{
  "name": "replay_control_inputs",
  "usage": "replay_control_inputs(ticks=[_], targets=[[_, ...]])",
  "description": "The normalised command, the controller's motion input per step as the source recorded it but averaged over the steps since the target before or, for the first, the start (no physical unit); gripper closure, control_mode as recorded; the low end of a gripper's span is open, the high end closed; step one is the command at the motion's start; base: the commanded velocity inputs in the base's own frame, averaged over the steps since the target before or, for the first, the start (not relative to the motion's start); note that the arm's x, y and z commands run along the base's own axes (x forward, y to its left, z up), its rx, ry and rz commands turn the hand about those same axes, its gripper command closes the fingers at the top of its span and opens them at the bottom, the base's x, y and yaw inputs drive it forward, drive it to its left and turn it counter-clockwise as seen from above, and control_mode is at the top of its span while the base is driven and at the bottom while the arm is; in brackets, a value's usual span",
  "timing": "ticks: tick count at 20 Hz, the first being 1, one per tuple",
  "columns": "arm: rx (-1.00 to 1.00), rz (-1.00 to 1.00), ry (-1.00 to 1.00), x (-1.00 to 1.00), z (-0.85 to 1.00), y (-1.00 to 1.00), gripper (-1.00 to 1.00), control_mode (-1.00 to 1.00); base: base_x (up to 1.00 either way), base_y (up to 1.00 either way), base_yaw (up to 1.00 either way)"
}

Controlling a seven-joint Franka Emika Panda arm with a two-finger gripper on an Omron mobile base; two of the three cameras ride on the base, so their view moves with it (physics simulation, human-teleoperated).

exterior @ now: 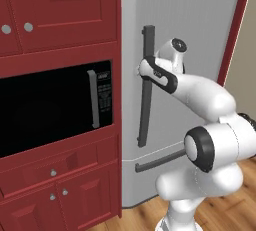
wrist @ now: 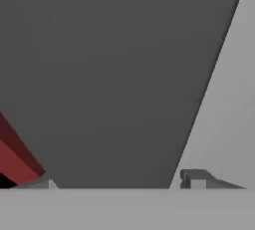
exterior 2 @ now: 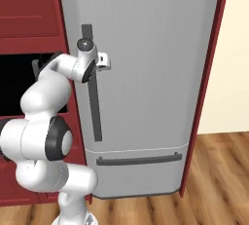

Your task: Retrieve the butter from the fridge and place it on a plate on the dining table. Then retrieve the butter knife by the fridge and place it near the plate.

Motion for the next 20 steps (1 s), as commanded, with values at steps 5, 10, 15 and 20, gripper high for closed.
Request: replay_control_inputs(ticks=[5, 10, 15, 20], targets=[[0.00, 0.00, 0.00, 0.00, 0.00, 0.00, 1.00, -1.00, 0.00, 0.00, 0.00], [0.07, 0.03, 0.00, -0.43, 0.02, -0.57, 1.00, -1.00, 0.00, 0.00, 0.00], [0.10, 0.11, 0.00, -0.98, 0.10, -0.93, 1.00, -1.00, 0.00, 0.00, 0.00], [0.03, 0.02, -0.03, -1.00, 0.01, -0.93, 1.00, -1.00, 0.00, 0.00, 0.00]])
